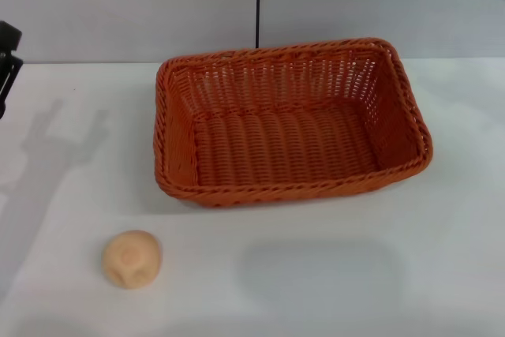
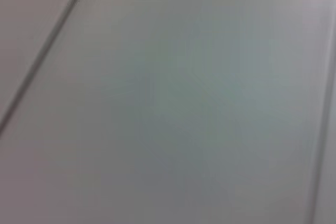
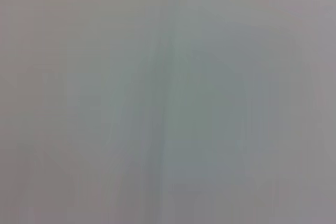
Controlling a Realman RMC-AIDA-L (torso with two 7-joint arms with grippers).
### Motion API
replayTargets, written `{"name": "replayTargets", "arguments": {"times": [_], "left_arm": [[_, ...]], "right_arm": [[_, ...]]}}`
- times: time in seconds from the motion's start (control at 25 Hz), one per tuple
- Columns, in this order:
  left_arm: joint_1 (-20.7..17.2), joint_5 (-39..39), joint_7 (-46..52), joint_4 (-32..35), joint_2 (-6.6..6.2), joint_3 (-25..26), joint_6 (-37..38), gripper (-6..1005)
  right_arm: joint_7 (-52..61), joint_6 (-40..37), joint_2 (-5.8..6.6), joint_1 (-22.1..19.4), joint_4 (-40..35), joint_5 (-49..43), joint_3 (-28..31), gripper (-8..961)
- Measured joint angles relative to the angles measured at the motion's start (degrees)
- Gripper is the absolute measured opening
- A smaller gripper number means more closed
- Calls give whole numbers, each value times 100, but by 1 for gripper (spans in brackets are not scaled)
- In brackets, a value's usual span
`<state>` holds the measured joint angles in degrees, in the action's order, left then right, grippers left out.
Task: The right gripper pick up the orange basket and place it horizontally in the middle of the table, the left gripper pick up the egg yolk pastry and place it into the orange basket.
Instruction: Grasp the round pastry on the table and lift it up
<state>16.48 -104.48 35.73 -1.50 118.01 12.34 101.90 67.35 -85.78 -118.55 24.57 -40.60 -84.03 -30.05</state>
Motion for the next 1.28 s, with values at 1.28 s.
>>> {"name": "replayTargets", "arguments": {"times": [1.28], "left_arm": [[-308,-2409,2021,2523,-156,-2851,-310,840]], "right_arm": [[-1620,482,13,-734,2289,1823,1698,508]]}}
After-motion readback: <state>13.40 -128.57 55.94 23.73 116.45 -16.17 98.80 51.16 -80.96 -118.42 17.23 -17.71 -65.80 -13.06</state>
